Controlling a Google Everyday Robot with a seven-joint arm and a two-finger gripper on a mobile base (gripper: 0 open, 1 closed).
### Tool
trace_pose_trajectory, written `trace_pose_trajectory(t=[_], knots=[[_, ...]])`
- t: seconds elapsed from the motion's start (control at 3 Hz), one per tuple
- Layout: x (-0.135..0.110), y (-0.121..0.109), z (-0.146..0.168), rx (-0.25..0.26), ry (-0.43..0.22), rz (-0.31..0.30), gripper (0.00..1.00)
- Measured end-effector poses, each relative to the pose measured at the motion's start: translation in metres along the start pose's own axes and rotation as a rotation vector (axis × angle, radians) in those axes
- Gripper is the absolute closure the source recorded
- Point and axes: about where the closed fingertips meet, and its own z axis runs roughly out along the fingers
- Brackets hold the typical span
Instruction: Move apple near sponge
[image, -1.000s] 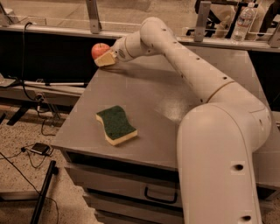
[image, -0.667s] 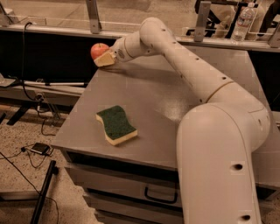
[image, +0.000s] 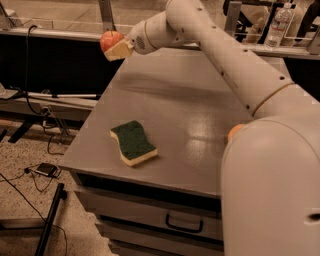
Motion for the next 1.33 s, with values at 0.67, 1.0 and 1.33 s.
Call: trace_pose_trajectory(t=[0.67,1.0,1.33], knots=[[-0.011,0.006,-0.079,-0.115,-0.037,0.132,1.0],[-0.018,0.004,-0.114,-0.175,-0.014,0.142,1.0],[-0.013,0.016,-0.124,-0.225,0.025,0.126,1.0]])
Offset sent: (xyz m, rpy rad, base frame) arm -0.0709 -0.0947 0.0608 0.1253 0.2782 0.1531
